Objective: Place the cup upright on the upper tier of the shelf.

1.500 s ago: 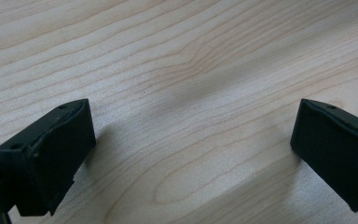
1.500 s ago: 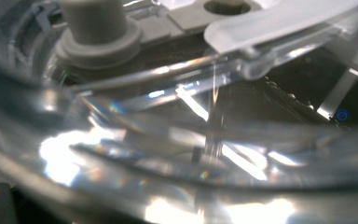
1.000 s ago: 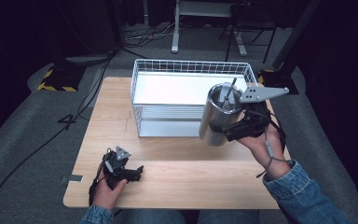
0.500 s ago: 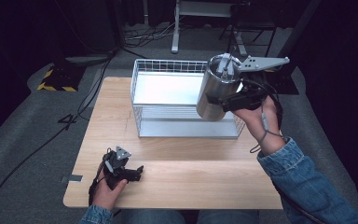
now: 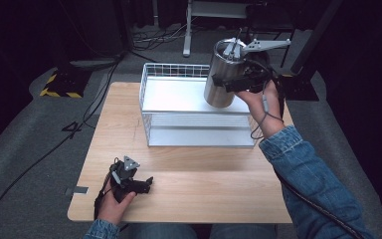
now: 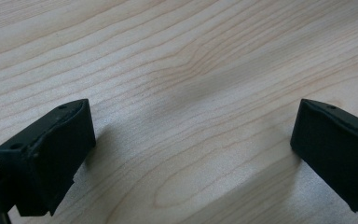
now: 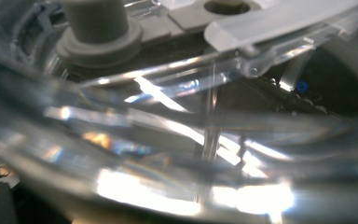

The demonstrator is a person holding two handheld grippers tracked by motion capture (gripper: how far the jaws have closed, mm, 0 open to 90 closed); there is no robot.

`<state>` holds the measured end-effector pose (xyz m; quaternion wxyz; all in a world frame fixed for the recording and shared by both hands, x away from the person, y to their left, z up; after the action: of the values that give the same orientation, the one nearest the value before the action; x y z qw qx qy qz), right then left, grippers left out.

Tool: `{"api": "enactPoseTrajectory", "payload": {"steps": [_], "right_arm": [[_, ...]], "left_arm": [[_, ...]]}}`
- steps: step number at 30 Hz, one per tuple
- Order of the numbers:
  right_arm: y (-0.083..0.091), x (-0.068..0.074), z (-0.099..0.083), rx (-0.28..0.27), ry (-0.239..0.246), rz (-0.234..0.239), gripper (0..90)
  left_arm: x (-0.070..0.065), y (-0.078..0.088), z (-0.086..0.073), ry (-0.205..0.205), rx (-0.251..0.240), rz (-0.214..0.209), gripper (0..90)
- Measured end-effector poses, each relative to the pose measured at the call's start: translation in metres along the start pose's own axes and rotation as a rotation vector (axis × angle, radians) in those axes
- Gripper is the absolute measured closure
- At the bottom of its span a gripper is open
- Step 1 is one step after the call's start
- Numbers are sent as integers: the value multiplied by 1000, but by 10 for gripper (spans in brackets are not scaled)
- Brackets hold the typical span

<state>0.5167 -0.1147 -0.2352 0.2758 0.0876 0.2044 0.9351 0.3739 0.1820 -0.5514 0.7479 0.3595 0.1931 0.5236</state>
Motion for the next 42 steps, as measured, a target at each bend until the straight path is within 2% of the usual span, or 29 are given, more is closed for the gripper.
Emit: {"api": "enactPoseTrajectory", "payload": {"steps": [3,4,10,14,20,29,38,42], "right_arm": [[-4,-4,1,2,2,-18,36],[-9,-9,2,6,-3,-33,36],[-18,-22,3,2,-13,-55,36],[-24,-31,3,-7,-55,-44,36],[-31,-40,1,-10,-90,-44,36],[-38,-46,-4,10,-96,-50,36],[-45,-54,-13,40,-133,-46,35],[-47,-56,-16,39,-133,-44,35]], "left_arm": [[0,0,0,-5,-1,-3,3],[1,-1,1,-5,1,-3,3],[1,-1,1,-11,1,-3,3],[1,-1,2,-12,1,-4,3],[1,-1,2,-12,2,-6,3],[1,-1,2,-12,2,-5,3],[1,-1,2,-12,1,-5,3],[1,-1,2,-12,2,-5,3]]}}
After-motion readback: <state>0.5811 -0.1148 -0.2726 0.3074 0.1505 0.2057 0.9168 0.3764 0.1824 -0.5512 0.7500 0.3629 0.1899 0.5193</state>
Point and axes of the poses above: each handheld gripper's, and its own axes: y roughly backward along the jaws, z roughly out of its top, x roughly to its left, the point moved 6 cm from there along -y, roughly forward along the jaws, and after that the axes turned 9 degrees about z, right-handed, at the moved point
